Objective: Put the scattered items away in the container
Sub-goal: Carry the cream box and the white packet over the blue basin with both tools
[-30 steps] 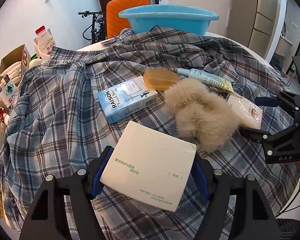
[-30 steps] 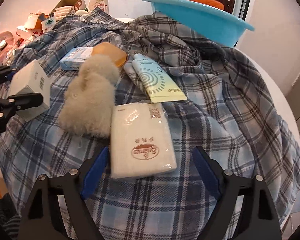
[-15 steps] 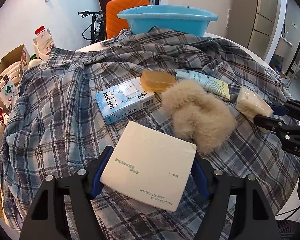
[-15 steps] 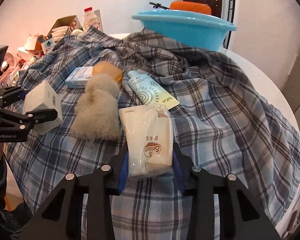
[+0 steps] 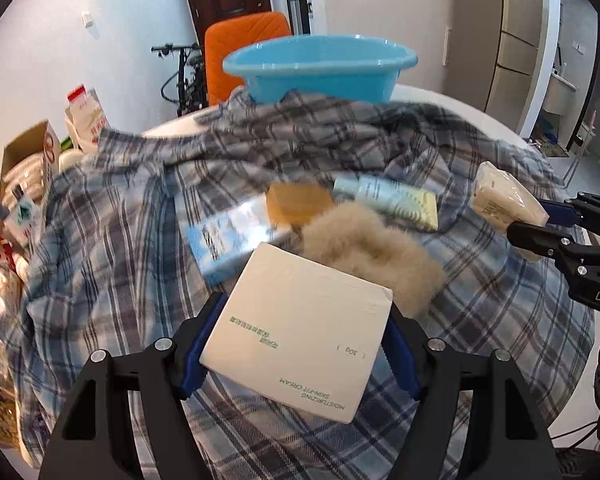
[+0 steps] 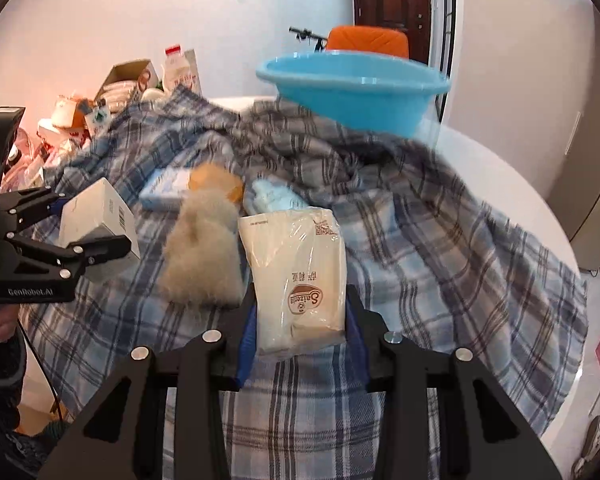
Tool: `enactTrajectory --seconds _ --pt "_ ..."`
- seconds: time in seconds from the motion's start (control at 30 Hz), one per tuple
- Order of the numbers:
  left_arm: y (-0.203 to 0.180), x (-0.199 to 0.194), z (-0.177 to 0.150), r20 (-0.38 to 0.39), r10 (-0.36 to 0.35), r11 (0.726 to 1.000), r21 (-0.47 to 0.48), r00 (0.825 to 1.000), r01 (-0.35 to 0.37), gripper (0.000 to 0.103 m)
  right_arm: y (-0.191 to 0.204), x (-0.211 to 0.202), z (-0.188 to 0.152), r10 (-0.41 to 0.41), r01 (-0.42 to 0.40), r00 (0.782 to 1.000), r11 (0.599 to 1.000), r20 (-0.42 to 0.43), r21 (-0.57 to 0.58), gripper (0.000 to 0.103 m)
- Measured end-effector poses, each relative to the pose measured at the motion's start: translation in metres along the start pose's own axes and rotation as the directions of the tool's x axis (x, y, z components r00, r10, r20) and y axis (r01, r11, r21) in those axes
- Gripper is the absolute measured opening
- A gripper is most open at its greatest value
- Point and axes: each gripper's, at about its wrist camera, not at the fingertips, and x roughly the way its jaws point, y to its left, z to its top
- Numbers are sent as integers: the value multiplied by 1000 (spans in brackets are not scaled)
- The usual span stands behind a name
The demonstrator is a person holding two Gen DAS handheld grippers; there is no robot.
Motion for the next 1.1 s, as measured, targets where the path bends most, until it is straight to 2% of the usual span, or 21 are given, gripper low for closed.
enactTrajectory --seconds 0.3,0.53,0.7,0.87,1.03,1.1 --pt "-7 -12 27 54 8 1000 19 999 -9 75 -5 -10 14 -3 2 999 1000 46 23 38" --pt "-4 -17 65 95 11 1000 16 995 -13 75 -15 -21 45 -9 6 995 1000 97 25 38" --pt "-1 -20 105 137 8 1000 14 991 -10 75 -25 -27 82 -37 36 988 999 152 11 38" --pt "12 -14 156 167 -1 999 -37 986 7 75 -48 -29 126 -13 -4 980 996 198 85 38" --pt "14 -6 203 187 12 1000 -22 982 -8 75 -56 -22 167 -69 53 972 996 223 76 39" --pt "15 2 221 171 -13 1000 -15 985 16 75 -58 -13 185 -66 51 975 996 213 76 39"
